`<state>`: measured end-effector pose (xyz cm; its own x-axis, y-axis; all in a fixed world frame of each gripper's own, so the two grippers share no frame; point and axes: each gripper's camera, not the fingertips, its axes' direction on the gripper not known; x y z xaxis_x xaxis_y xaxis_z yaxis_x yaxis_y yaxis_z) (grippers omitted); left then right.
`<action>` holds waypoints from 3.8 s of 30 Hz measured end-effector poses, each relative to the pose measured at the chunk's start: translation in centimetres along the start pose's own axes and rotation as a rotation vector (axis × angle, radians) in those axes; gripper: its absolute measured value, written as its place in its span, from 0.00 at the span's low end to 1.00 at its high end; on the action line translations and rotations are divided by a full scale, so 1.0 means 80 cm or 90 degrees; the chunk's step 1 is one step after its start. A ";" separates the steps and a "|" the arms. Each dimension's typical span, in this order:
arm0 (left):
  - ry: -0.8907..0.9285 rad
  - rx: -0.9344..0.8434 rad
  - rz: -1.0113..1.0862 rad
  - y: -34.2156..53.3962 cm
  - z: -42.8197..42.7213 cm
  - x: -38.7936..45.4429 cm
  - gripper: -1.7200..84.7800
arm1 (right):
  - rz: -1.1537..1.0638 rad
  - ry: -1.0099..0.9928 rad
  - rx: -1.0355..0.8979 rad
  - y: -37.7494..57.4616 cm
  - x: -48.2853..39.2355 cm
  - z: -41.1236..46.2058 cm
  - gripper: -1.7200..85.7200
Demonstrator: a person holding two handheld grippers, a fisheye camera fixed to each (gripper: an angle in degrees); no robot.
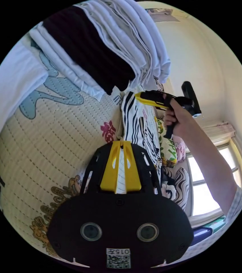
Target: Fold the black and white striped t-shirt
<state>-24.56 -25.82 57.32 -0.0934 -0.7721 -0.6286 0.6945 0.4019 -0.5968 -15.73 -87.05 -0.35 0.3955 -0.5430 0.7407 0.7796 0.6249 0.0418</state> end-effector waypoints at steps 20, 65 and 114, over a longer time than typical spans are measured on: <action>0.030 0.008 0.396 0.068 -0.038 0.146 0.02 | 0.071 -0.285 0.261 0.169 0.197 -0.144 0.02; -0.122 -0.323 0.607 0.177 0.167 0.279 0.02 | 0.049 -0.089 0.041 0.465 0.293 -0.113 0.01; -0.033 -0.278 0.709 0.057 0.207 0.374 0.03 | 0.114 -0.100 0.279 0.816 0.303 -0.323 0.01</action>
<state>-12.40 -55.24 44.03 0.4419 0.0909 -0.8925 0.0739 0.9878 0.1372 57.25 -73.91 3.01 0.4008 -0.3360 0.8523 0.4161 0.8956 0.1575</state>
